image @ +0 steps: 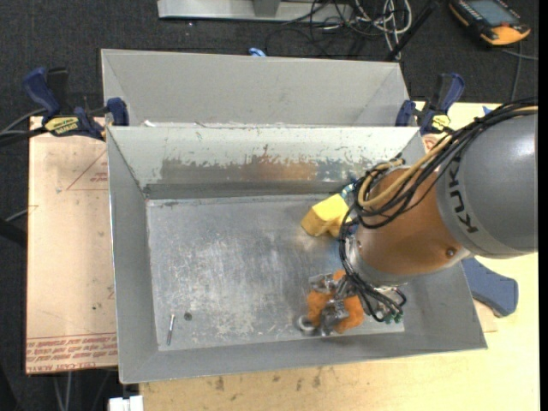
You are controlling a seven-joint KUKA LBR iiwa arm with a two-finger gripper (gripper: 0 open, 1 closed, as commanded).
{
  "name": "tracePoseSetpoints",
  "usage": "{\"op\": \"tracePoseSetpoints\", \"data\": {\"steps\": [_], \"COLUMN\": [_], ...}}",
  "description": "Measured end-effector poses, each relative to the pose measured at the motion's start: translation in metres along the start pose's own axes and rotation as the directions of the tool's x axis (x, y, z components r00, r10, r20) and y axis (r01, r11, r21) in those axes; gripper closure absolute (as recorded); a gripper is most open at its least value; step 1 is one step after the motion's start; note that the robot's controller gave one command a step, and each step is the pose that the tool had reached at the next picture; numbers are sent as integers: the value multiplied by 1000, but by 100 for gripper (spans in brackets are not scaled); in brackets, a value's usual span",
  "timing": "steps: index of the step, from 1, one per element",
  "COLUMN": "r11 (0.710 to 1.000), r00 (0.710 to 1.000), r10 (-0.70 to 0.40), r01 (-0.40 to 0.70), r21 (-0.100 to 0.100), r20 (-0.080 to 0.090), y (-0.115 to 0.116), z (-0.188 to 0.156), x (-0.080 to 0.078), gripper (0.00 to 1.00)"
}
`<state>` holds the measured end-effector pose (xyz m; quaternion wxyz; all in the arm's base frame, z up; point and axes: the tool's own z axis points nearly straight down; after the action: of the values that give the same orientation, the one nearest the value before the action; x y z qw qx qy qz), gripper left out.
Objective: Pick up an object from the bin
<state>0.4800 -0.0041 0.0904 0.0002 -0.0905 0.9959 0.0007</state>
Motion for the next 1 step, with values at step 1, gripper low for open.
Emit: {"op": "tracePoseSetpoints", "data": {"steps": [1], "r11": [1000], "r00": [1000], "r10": [1], "r01": [-1], "r21": [1], "r20": [2], "y": [0], "z": [-10], "x": [-1], "gripper": [100]}}
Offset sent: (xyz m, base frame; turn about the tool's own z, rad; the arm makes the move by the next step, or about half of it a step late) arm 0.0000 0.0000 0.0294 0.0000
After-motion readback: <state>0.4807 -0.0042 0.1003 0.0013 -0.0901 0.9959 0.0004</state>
